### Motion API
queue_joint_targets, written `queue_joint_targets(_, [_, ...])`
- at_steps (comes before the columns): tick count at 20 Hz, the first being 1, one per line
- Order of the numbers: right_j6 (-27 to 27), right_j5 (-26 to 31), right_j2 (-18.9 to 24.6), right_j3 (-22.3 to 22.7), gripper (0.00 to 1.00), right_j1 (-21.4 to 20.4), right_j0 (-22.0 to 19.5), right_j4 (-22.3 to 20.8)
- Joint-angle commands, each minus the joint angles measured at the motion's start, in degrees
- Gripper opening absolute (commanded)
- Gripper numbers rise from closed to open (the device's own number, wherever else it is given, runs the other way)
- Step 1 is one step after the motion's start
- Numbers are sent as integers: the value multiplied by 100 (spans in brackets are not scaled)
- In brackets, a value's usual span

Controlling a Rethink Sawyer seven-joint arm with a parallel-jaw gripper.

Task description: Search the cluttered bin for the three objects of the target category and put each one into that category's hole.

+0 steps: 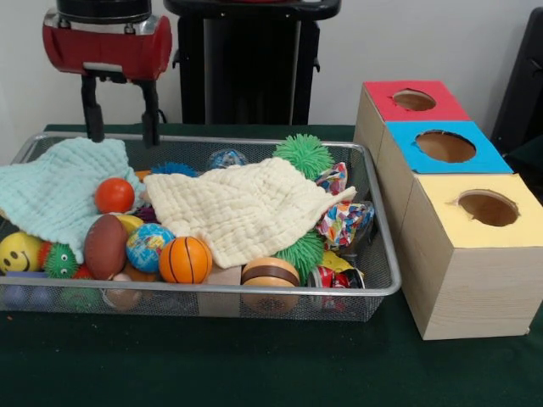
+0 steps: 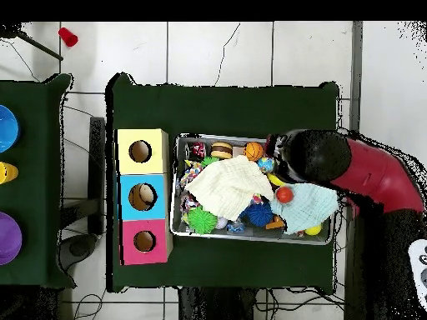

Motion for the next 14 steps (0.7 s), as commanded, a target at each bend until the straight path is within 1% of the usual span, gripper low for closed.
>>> queue_joint_targets(1, [-274,-125,543,-482,100,657,-71,-156])
queue_joint_targets(4, [-229,-374,552,-521,100,773,-96,-175])
queue_joint_targets(8, [-161,-544,507,-735,100,1039,-37,-246])
queue_joint_targets(11, [-178,-525,475,-1001,100,1271,7,-278])
queue_joint_targets(14, [-254,-548,511,-1088,100,1439,-10,-269])
